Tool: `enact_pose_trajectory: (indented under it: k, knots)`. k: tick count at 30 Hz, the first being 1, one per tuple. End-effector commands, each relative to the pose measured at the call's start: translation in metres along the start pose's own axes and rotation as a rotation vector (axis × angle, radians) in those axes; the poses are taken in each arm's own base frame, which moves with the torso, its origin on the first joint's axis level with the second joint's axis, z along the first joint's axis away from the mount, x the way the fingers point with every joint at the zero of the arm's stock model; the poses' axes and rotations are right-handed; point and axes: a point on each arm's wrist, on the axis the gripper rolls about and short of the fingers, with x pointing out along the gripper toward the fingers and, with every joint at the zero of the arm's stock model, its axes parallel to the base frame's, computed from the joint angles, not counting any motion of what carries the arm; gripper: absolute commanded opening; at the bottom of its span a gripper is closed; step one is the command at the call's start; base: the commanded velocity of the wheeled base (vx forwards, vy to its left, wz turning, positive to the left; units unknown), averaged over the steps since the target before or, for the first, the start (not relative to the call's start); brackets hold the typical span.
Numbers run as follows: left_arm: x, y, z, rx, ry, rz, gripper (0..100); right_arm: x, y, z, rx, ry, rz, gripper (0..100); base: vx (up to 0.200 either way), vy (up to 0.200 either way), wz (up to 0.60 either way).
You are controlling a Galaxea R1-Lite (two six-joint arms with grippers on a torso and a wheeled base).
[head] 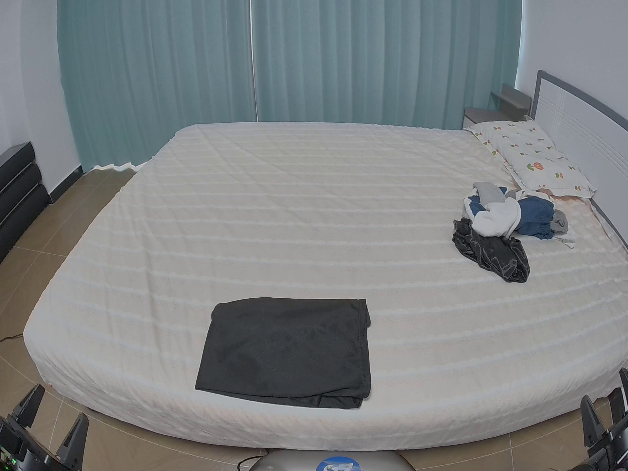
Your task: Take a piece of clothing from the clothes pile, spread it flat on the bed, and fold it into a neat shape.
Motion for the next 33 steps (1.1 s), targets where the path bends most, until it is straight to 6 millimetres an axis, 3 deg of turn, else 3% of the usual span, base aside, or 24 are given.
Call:
enact_pose_trajectory:
  k: [1,16,33]
  knots:
    - [0.0017,0.0004,-0.0039,-0.001,0.023,0.002,100,0.0004,0.0001,-0.0049,0.001,0.006,0.000,100,0.000,0.000,0.00]
    - [0.0014,0.0000,-0.0035,-0.005,0.033,-0.114,100,0.0004,0.0001,-0.0049,0.011,0.006,0.000,100,0.000,0.000,0.00]
    - [0.0017,0.0033,-0.0036,-0.011,0.016,0.041,100,0.0004,0.0002,-0.0049,0.004,0.006,0.005,100,0.000,0.000,0.00]
